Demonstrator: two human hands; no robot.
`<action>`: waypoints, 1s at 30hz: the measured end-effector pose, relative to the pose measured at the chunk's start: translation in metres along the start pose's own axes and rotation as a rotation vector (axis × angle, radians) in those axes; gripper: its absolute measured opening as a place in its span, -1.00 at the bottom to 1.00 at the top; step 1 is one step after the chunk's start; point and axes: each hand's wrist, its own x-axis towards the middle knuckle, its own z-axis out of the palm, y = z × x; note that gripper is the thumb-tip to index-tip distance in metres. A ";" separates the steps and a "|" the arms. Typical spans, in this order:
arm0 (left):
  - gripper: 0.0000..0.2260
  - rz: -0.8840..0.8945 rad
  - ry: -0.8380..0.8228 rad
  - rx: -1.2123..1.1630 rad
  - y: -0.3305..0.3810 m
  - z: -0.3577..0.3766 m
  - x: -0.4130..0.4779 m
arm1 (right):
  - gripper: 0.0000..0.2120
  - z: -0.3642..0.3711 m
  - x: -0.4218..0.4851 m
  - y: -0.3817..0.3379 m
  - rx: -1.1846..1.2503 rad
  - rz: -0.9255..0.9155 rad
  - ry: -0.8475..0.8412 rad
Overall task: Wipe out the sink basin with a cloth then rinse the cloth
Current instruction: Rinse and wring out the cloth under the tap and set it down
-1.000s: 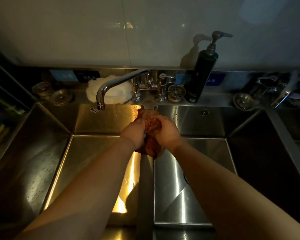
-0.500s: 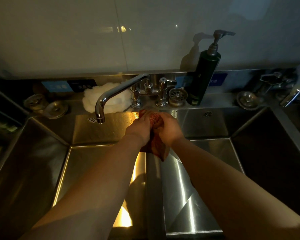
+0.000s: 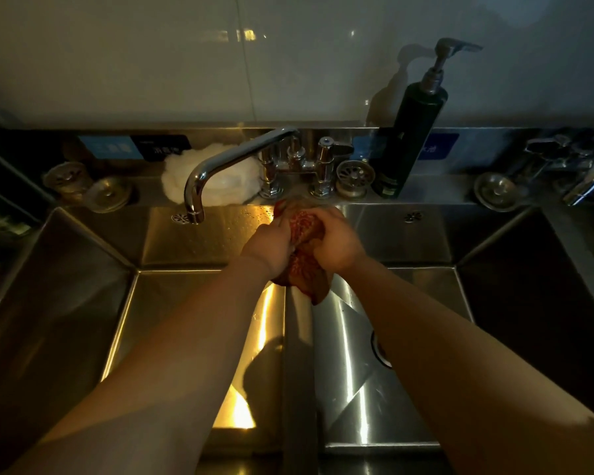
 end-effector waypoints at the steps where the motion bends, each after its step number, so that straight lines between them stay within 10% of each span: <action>1: -0.47 -0.003 0.005 -0.011 0.001 0.001 -0.007 | -0.53 0.000 -0.005 -0.001 -0.020 -0.002 -0.011; 30: -0.26 -0.200 -0.051 0.021 0.085 0.086 -0.242 | -0.61 0.007 -0.245 0.022 0.040 0.043 -0.231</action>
